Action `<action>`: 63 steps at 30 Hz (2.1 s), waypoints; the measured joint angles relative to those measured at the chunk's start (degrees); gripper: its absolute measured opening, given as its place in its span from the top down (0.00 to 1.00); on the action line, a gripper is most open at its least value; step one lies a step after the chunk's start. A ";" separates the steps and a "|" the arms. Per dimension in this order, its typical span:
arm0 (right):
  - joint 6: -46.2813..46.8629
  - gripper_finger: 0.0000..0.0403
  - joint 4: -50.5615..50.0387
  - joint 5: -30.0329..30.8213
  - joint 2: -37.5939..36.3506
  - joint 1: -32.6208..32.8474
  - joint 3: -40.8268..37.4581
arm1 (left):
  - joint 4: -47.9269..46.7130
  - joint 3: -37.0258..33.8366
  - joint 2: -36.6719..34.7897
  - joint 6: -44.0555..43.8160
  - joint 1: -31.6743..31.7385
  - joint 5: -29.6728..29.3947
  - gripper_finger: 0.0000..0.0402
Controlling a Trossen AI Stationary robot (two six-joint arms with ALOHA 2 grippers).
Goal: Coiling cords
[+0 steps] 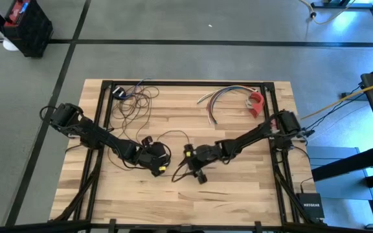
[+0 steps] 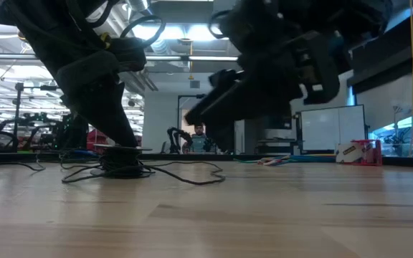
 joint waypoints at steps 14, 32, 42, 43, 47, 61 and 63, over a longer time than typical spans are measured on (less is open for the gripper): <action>0.75 0.59 -19.94 6.40 15.22 2.32 21.16 | 0.87 -0.11 0.11 -1.64 0.00 0.17 0.55; -1.67 0.98 -45.18 28.17 7.24 -2.21 20.55 | 1.29 -0.31 0.37 0.01 -2.68 0.45 0.55; -7.46 0.98 -34.04 26.35 7.23 -9.47 20.42 | 3.97 -0.22 0.35 4.16 -2.65 0.34 0.55; -7.74 0.98 -32.17 24.85 7.23 -9.83 20.42 | 4.40 -0.22 0.35 4.65 -2.56 0.34 0.55; -8.92 0.97 -25.94 19.99 7.79 -10.82 20.42 | 6.11 -0.17 0.35 6.67 -2.08 0.31 0.55; -10.50 0.97 -12.73 15.55 12.58 -12.41 20.49 | 7.55 -0.17 0.35 12.19 -1.18 0.86 0.55; -10.41 0.97 -12.85 15.37 12.58 -12.85 20.51 | 7.53 -0.15 0.35 13.32 -1.18 0.90 0.55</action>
